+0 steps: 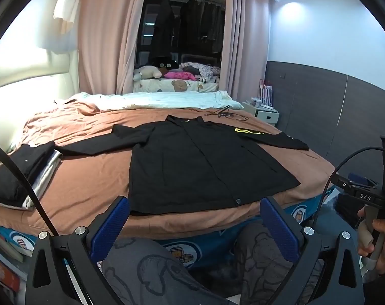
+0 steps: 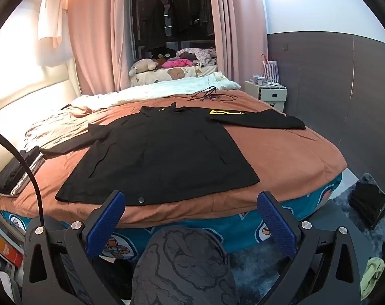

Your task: Fold large clothes

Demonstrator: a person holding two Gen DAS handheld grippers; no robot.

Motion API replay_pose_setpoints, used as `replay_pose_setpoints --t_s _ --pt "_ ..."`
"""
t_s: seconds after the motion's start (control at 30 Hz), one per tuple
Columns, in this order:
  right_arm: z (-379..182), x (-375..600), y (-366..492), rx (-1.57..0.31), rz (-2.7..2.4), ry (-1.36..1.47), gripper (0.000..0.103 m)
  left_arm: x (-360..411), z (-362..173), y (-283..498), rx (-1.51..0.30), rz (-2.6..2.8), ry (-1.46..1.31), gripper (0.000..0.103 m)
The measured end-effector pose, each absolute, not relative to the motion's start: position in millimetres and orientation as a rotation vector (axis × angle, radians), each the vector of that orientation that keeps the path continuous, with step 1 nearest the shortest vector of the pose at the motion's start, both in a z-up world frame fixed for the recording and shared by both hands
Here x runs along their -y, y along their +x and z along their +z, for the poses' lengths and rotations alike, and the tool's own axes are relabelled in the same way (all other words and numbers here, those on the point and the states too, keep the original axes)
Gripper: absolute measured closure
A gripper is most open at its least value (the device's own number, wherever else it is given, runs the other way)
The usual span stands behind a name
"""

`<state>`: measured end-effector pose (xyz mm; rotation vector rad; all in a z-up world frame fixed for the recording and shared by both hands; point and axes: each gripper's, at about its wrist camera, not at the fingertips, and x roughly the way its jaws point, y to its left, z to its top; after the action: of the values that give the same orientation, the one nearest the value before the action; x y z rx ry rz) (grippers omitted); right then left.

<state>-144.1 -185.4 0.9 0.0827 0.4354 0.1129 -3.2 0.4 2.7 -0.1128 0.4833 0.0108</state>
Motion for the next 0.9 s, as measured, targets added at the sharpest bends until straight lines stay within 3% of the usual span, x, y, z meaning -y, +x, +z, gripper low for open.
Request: replay_pose_setpoints --t_s 0.9 --pt "-5.6 187.8 -141.3 -0.433 0.105 0.086 0.000 3.8 -0.3 -8.1 -0.470 0.015 -0.118 0.000"
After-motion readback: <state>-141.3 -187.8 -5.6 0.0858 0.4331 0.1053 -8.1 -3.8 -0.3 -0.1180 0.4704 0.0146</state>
